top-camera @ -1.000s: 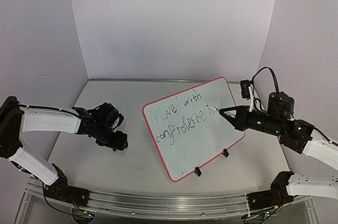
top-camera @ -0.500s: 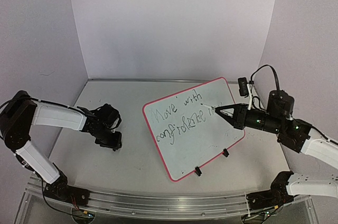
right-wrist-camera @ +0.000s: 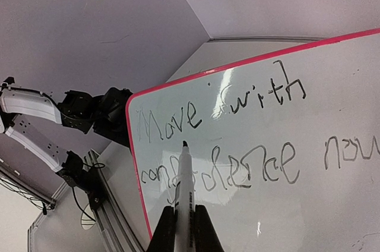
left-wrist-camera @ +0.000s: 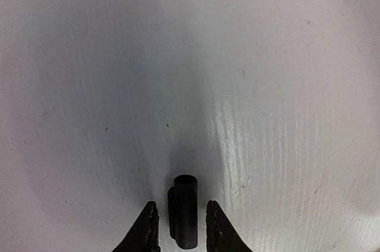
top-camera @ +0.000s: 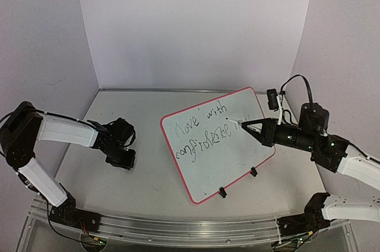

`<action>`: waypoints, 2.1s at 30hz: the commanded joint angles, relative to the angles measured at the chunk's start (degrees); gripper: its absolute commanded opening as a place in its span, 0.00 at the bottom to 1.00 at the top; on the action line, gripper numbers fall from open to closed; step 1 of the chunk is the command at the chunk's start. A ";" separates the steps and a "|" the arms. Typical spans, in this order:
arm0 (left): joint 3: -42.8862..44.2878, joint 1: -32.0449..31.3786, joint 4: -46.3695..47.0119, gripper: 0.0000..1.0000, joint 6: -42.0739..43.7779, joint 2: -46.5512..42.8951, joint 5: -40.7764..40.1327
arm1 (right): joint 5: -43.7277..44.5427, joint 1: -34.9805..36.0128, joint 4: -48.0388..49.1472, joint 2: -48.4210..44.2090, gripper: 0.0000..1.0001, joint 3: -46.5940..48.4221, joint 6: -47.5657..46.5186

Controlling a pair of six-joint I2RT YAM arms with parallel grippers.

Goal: Write a sentence on the whiteboard
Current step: Pick up the pen cap from the center of the board, then insert the whiteboard marker into the pen cap.

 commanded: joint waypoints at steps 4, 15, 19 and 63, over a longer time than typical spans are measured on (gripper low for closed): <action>1.06 0.31 -2.17 0.24 -0.62 -1.09 -0.46 | 1.28 -0.11 2.73 -0.15 0.00 -0.31 0.44; -0.20 0.29 -1.16 0.10 -2.10 0.48 0.91 | 2.23 -0.06 2.64 -0.30 0.00 -0.03 1.01; -0.66 0.28 -1.14 0.04 -2.54 0.36 1.17 | 2.35 -0.09 2.64 -0.34 0.00 0.17 1.23; 31.84 -8.01 -15.71 0.00 32.80 -17.62 45.68 | -40.97 -0.02 -15.77 25.23 0.00 30.34 -3.60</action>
